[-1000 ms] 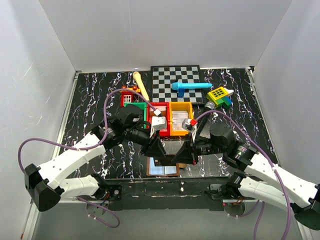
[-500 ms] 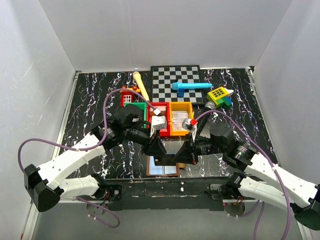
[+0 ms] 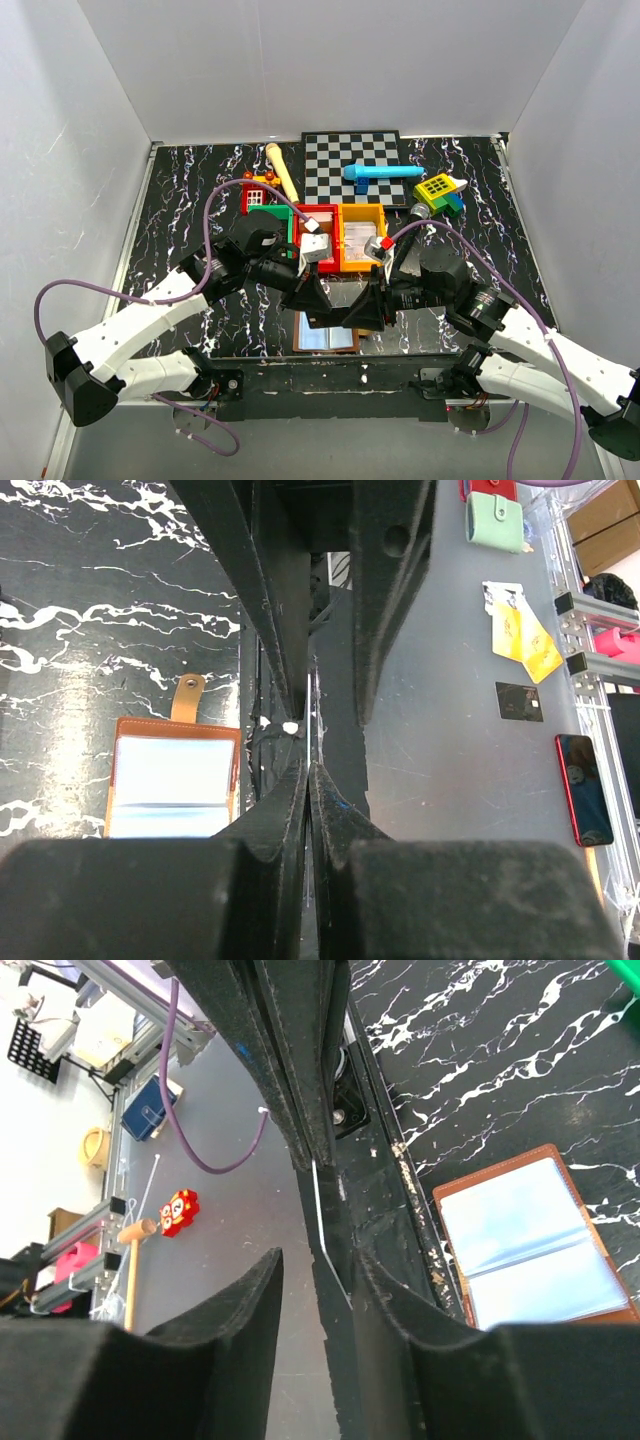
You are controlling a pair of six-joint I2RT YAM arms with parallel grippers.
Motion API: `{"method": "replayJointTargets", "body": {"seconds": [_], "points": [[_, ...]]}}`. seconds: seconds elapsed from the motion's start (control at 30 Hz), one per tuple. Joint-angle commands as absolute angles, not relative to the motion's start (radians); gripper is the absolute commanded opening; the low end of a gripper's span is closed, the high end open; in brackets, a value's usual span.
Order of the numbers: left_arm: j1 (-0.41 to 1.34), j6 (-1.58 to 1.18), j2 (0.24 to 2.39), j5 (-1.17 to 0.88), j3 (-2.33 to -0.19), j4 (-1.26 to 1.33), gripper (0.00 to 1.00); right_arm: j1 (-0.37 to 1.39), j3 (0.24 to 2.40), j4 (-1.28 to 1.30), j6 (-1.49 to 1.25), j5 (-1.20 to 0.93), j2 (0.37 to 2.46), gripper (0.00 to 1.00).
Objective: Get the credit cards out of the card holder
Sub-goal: Place the credit card in the storage box.
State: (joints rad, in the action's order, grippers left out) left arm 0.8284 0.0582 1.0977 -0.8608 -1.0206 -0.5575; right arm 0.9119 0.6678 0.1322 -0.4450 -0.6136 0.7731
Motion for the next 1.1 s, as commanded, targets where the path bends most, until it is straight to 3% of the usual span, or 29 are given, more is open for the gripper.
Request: {"method": "replayJointTargets", "body": {"seconds": [0.0, 0.13, 0.43, 0.6, 0.73, 0.9, 1.07], "points": [[0.827, 0.078, 1.066, -0.833, -1.012, -0.568, 0.0, 0.919, 0.713, 0.127, -0.452, -0.595, 0.746, 0.49], [0.801, 0.039, 1.062, -0.75, -1.006, -0.577, 0.0, 0.916, 0.764, 0.253, -0.422, -0.487, 0.7, 0.61], [0.733, -0.218, 0.868, -0.493, -0.913, -0.445, 0.0, 0.913, 0.804, 0.359, -0.426, -0.348, 0.598, 0.61], [0.732, -0.221, 0.856, -0.281, -0.928, -0.471, 0.0, 0.913, 0.799, 0.359, -0.426, -0.336, 0.591, 0.61], [0.73, -0.048, 0.877, -0.129, -0.908, -0.483, 0.0, 0.914, 0.802, 0.367, -0.419, -0.331, 0.595, 0.59], [0.727, 0.285, 0.818, -0.153, -0.793, -0.394, 0.0, 0.913, 0.796, 0.383, -0.397, -0.322, 0.585, 0.58], [0.649, 0.583, 0.716, -0.249, -0.66, -0.129, 0.0, 0.913, 0.779, 0.385, -0.39, -0.342, 0.574, 0.58]]}}
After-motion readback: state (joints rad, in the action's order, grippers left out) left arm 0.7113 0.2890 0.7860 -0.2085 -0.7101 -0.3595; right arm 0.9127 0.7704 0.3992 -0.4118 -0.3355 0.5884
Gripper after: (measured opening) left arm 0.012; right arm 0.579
